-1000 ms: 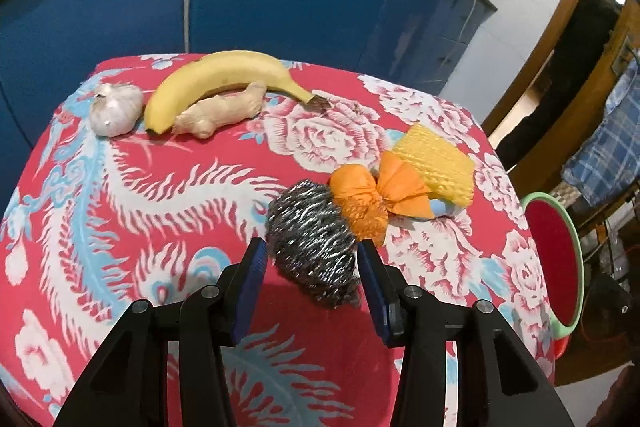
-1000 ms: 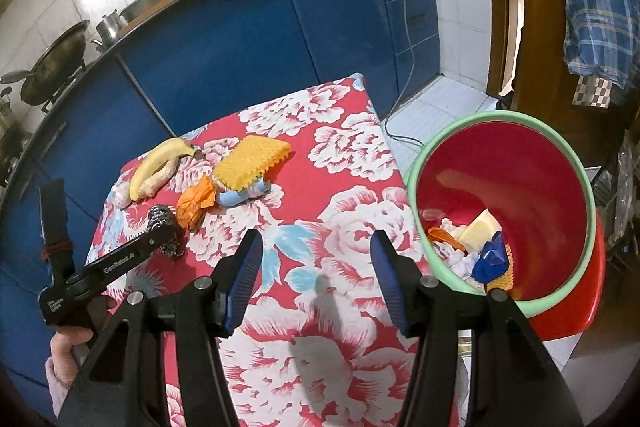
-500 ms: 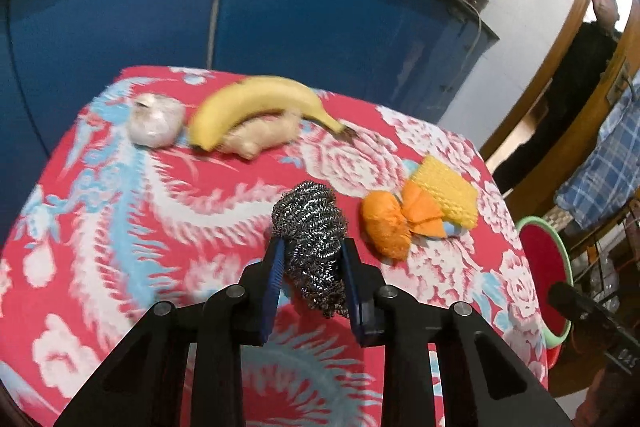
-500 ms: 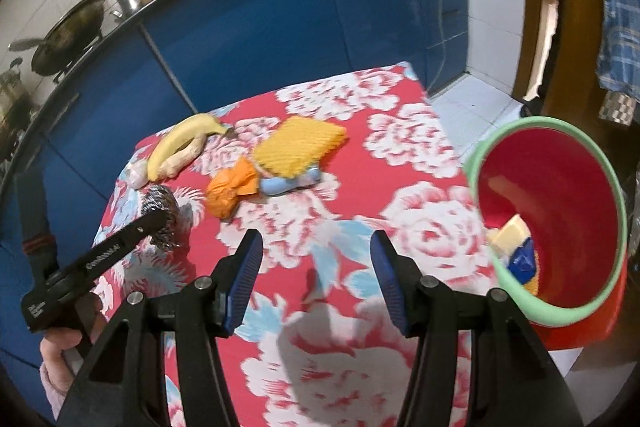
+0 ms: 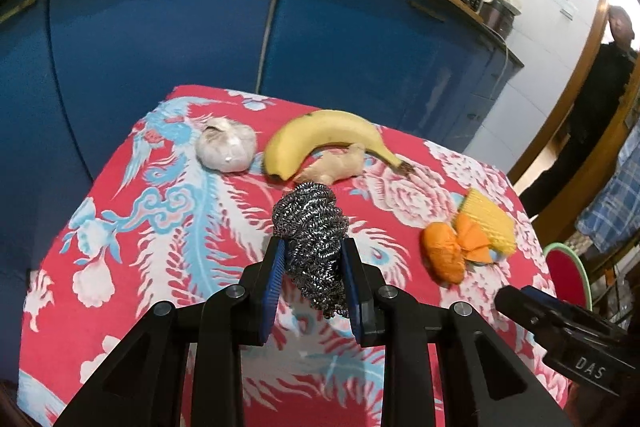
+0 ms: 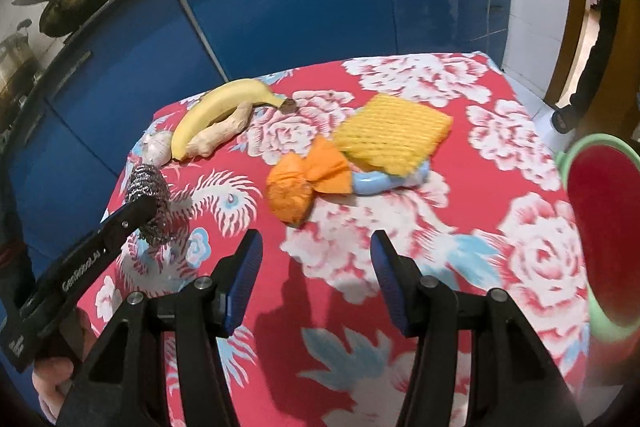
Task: Collect trash
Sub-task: 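Grasp the steel wool scrubber with the left tool while the right tool grasps the orange mesh bag, then carry the steel wool and orange mesh bag over the red bucket with both tools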
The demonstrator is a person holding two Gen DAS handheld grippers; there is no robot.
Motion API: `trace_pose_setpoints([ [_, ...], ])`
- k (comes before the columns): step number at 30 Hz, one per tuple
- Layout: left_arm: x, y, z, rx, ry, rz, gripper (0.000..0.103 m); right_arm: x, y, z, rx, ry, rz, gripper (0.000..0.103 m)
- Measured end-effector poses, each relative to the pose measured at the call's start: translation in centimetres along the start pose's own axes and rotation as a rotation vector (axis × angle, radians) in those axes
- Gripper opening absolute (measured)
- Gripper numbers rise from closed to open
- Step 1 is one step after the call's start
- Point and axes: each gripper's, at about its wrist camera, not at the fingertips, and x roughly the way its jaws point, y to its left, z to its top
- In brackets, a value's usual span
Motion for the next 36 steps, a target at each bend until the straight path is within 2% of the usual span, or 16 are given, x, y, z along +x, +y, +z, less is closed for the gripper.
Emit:
trace_pose_setpoints([
  [6,0.2,1.4,-0.1,-0.048,0.007,-0.004,0.029,2.9,1.4,1.1,0.017,0.014,-0.007,0.057],
  [14,0.4,1.7,-0.2,-0.061,0.014,-0.007,0.029,5.9,1.8,1.7,0.047,0.040,-0.030,0.057],
  [16,0.4,1.7,-0.2,-0.061,0.016,-0.012,0.029,6.0,1.9,1.6,0.035,0.023,-0.042,0.057],
  [17,0.4,1.7,-0.2,-0.062,0.016,-0.013,0.029,6.0,1.9,1.6,0.028,0.022,-0.047,0.052],
  [18,0.3,1.7,-0.2,-0.062,0.015,-0.015,0.029,6.0,2.0,1.5,0.020,0.020,-0.053,0.041],
  [19,0.3,1.7,-0.2,-0.063,0.013,-0.016,0.029,6.1,2.0,1.5,0.017,0.019,-0.054,0.038],
  [20,0.2,1.7,-0.2,-0.062,0.011,-0.016,0.029,6.0,1.9,1.5,0.016,0.020,-0.051,0.033],
  [23,0.2,1.7,-0.2,-0.063,0.012,-0.015,0.029,5.8,1.8,1.4,0.018,0.022,-0.034,0.030],
  [28,0.2,1.7,-0.2,-0.063,0.008,-0.016,0.029,4.3,2.3,0.6,-0.014,0.014,0.005,0.028],
  [36,-0.1,1.6,-0.2,-0.061,0.003,-0.020,0.029,-0.4,3.1,-1.1,-0.094,-0.047,0.034,0.028],
])
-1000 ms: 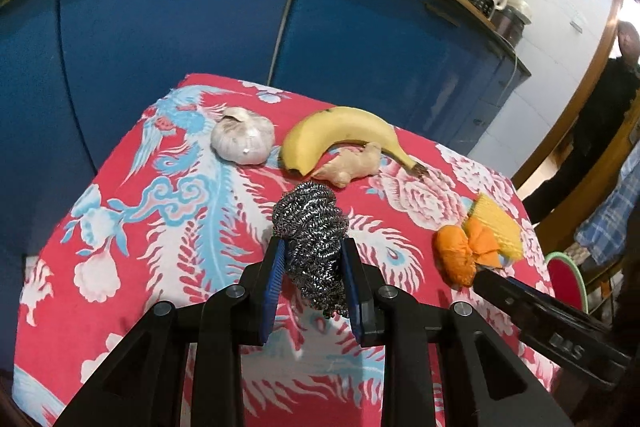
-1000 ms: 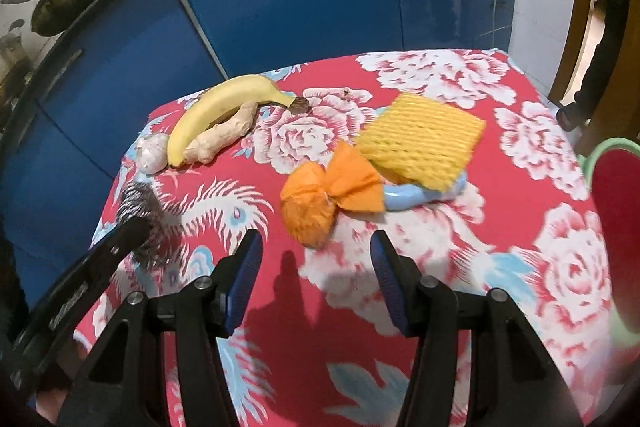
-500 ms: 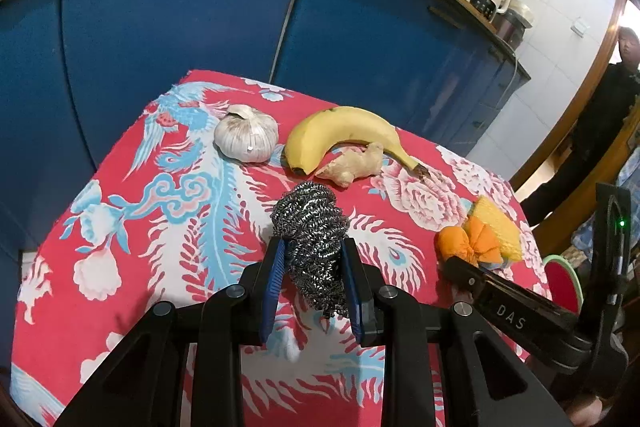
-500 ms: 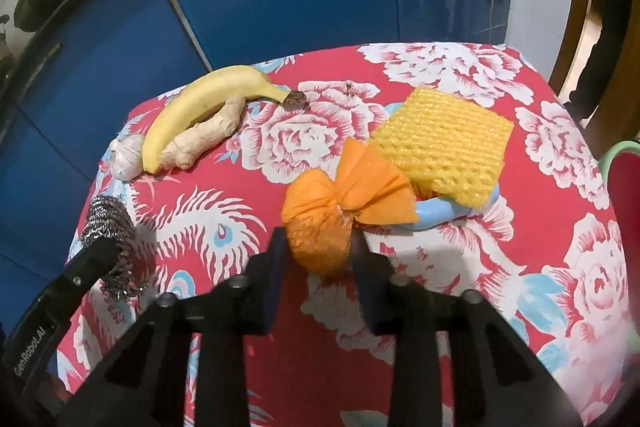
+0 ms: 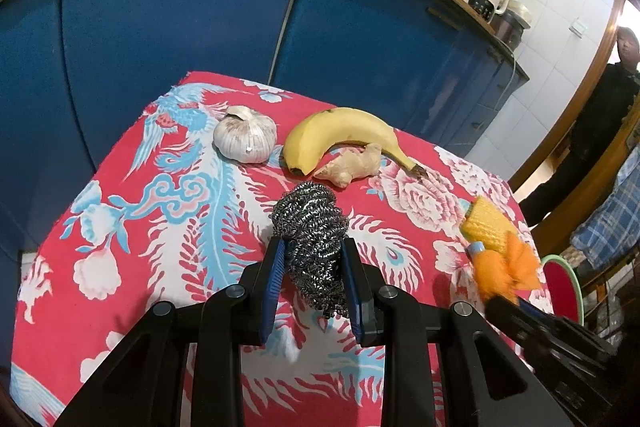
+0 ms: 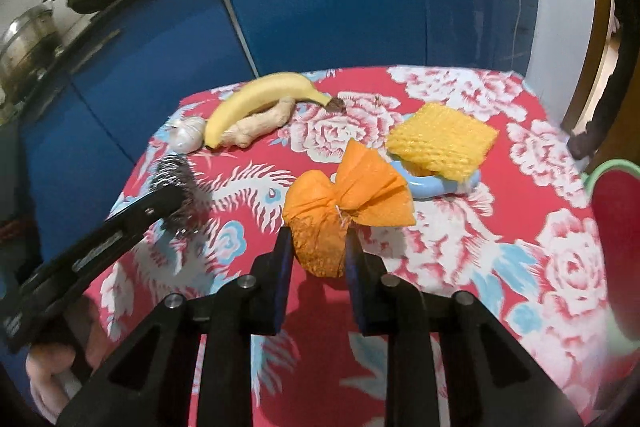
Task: Collect trash
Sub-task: 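Carry the steel wool and orange mesh bag over the red bucket with both tools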
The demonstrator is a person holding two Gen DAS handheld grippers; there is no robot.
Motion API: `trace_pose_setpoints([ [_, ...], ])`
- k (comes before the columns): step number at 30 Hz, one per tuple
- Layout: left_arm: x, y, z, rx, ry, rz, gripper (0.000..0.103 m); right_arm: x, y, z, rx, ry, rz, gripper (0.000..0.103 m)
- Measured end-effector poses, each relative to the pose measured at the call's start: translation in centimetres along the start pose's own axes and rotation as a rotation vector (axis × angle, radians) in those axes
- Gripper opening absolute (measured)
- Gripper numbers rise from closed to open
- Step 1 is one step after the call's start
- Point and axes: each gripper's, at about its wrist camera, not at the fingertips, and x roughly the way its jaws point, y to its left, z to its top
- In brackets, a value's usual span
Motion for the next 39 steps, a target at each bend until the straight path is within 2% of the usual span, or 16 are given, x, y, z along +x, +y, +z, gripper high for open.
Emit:
trace_pose_setpoints([
  [6,-0.7,-0.5,0.0,0.011,-0.022,-0.022,0.029,-4.1,-1.7,-1.5,0.031,-0.064,-0.030,0.028],
  [11,-1.0,-1.6,-0.2,0.036,-0.025,-0.045,0.029,-6.6,-4.2,-2.9,0.071,-0.082,-0.064,0.028],
  [21,-3.4,-5.5,-0.4,0.108,-0.022,-0.115,0.029,-10.2,-9.3,-4.9,0.188,-0.121,-0.128,0.028],
  [30,-5.6,-11.1,-0.7,0.212,-0.030,-0.192,0.029,-12.8,-13.1,-6.1,0.253,-0.163,-0.153,0.028],
  [39,-4.8,-18.2,-2.3,0.316,0.055,-0.298,0.029,-15.3,-18.1,-6.0,0.309,-0.192,-0.213,0.028],
])
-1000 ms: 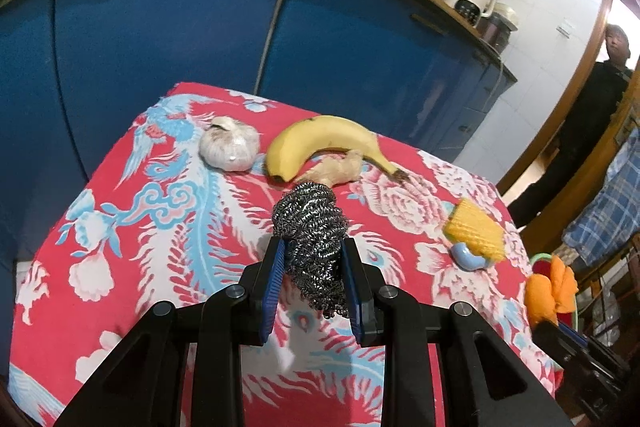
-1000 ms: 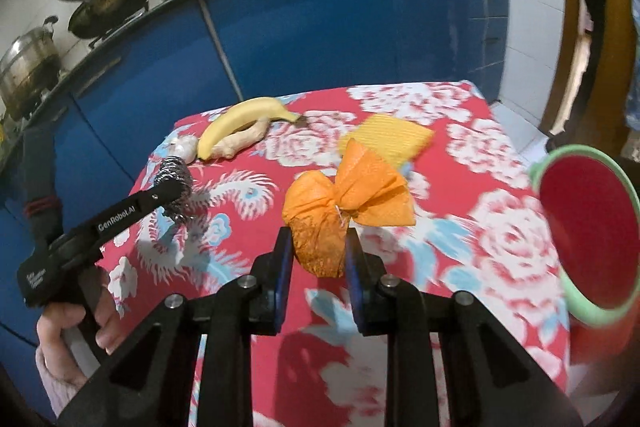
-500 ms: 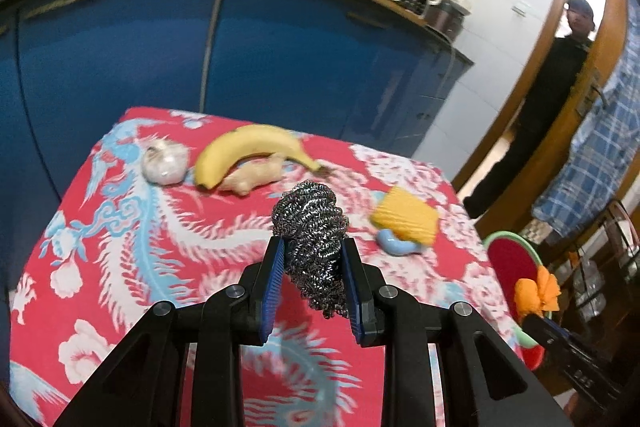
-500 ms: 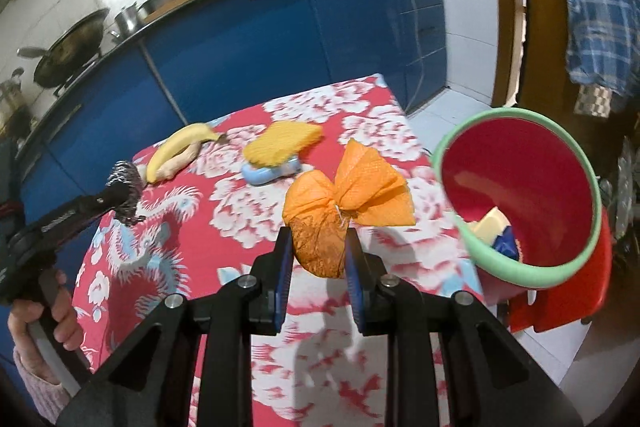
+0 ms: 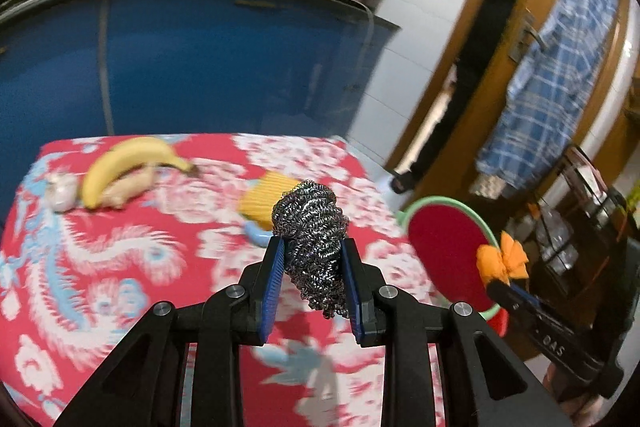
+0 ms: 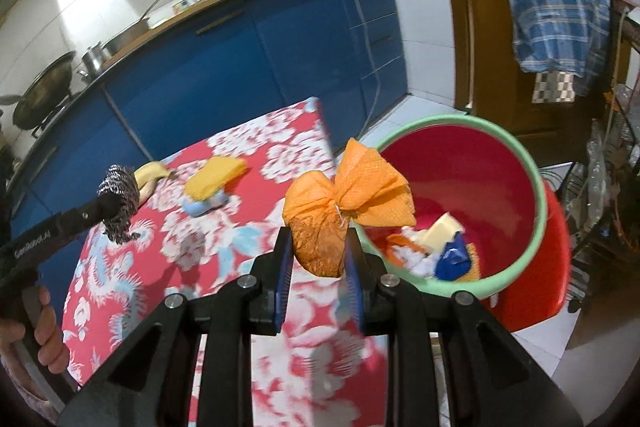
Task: Collect trash
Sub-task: 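Carry the steel wool and orange mesh bag over the red bucket with both tools, then open both tools to drop the steel wool and mesh bag into the bucket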
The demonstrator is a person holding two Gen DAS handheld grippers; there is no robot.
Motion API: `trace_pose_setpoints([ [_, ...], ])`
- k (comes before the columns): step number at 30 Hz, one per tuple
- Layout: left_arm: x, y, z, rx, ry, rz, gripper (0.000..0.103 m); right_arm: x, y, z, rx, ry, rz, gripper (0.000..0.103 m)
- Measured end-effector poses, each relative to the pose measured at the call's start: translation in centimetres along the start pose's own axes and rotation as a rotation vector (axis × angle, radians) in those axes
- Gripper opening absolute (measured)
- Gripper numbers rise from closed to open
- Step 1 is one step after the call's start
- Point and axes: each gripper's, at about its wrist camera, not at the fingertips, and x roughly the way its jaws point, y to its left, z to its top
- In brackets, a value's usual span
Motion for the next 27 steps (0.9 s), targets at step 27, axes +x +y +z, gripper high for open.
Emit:
trace_pose_setpoints([
  [27,13.8,-17.6,-1.8,0.291,0.201,-0.173,0.029,3.5,-14.2,2.1,0.135,0.084,-0.137,0.028],
])
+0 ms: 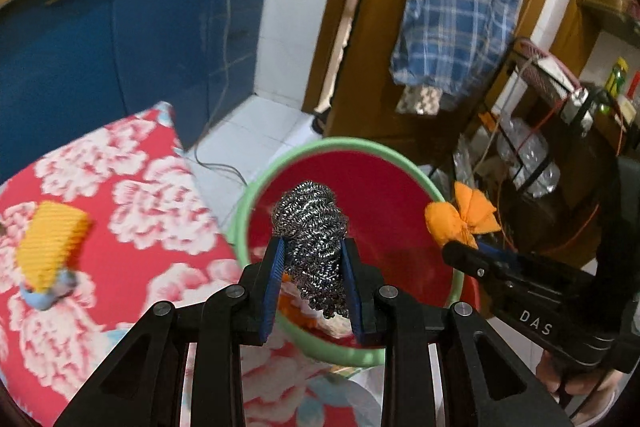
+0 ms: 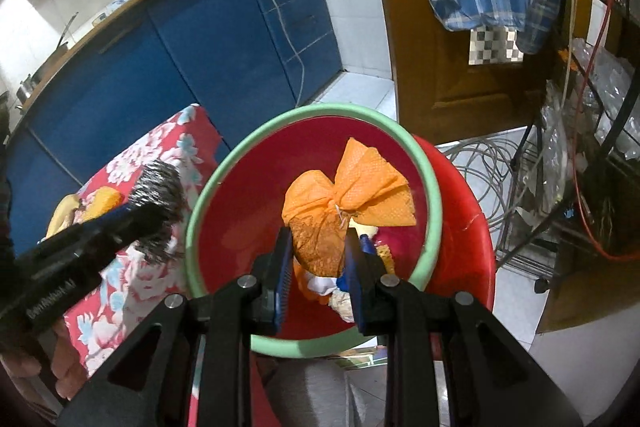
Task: Collect trash
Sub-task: 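Open both tools to drop the steel wool and mesh bag into the bucket, then move both open tools back over the table items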
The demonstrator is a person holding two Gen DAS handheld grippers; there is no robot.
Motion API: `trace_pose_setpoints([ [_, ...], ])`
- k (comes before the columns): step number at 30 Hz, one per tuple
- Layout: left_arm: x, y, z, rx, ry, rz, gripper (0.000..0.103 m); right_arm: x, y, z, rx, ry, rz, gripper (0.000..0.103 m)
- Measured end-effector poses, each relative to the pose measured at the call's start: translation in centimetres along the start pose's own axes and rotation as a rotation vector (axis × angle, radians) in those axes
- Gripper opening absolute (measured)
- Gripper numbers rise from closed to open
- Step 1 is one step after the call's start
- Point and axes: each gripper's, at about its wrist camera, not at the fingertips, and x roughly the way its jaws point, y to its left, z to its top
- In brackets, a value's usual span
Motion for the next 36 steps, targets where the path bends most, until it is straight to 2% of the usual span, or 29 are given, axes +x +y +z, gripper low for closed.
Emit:
trace_pose_setpoints([
  [7,2.5,-1.6,-0.1,0.012,0.044,-0.004,0.031,1.5,-1.5,0.3,0.035,0.014,0.003,0.029],
  [10,2.8,-1.5,-0.1,0.001,0.049,0.002,0.036,1.9,-1.6,0.4,0.039,0.019,0.008,0.032],
  [12,2.7,-1.3,0.0,-0.009,0.048,0.004,0.043,2.0,-1.5,0.4,0.037,0.016,0.010,0.033],
  [15,2.4,-0.8,0.2,-0.025,0.041,0.017,0.048,1.7,-1.6,0.4,0.043,-0.004,0.006,0.047],
  [28,-1.1,2.4,0.5,-0.082,-0.016,0.049,0.048,-0.7,0.3,0.6,0.064,-0.039,0.057,0.048],
  [36,-3.9,6.6,0.8,-0.114,-0.063,0.149,0.049,-1.9,3.6,0.4,0.042,-0.053,0.108,0.049],
])
